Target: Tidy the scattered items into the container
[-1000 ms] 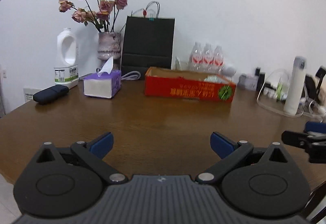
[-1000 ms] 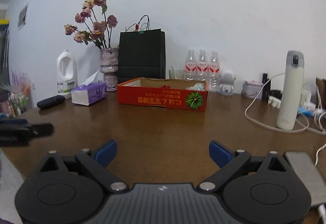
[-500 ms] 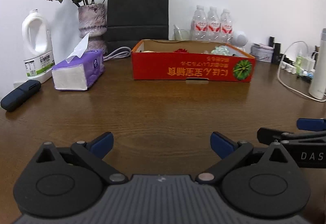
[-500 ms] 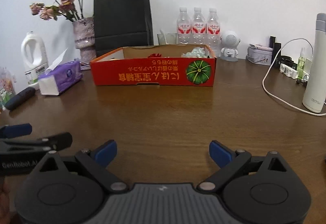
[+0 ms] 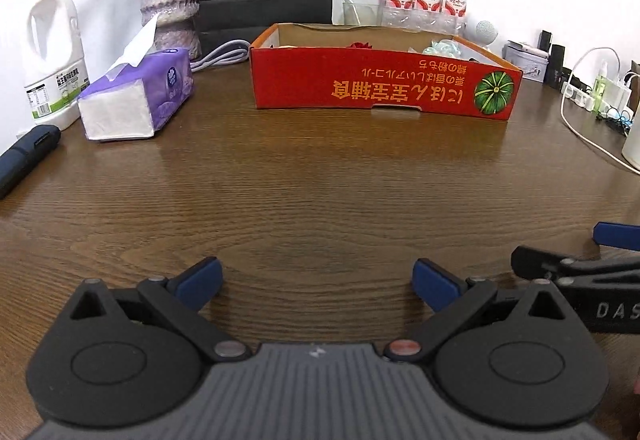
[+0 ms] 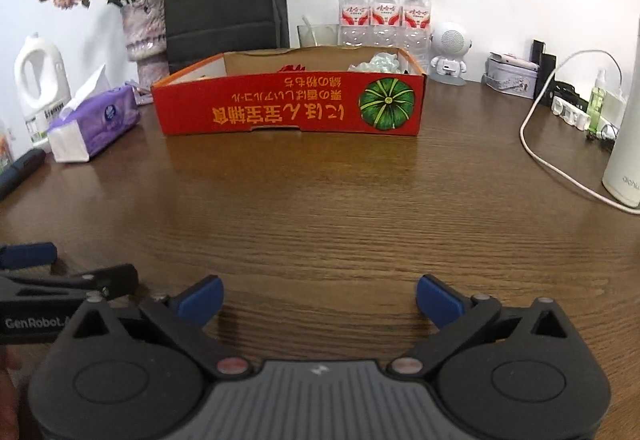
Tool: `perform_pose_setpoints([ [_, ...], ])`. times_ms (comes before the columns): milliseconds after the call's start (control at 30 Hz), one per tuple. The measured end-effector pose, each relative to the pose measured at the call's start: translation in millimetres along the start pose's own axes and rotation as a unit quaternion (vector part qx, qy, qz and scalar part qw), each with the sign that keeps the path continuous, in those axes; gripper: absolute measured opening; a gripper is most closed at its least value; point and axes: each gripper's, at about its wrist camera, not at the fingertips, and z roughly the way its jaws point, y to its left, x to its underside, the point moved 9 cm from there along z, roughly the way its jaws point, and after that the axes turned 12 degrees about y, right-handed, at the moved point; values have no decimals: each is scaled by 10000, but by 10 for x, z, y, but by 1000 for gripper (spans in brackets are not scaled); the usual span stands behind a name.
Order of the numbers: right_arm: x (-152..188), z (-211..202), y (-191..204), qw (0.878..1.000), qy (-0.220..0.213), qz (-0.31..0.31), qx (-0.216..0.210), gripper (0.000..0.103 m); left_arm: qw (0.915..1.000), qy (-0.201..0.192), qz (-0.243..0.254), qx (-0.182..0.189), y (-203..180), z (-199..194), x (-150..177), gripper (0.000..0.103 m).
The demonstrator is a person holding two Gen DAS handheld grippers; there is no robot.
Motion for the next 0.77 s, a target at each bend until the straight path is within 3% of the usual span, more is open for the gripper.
perform_pose_setpoints([
  [767, 0, 11, 23, 9999, 40, -82, 83, 103, 10000, 6, -32, -14, 34, 23, -35, 103],
])
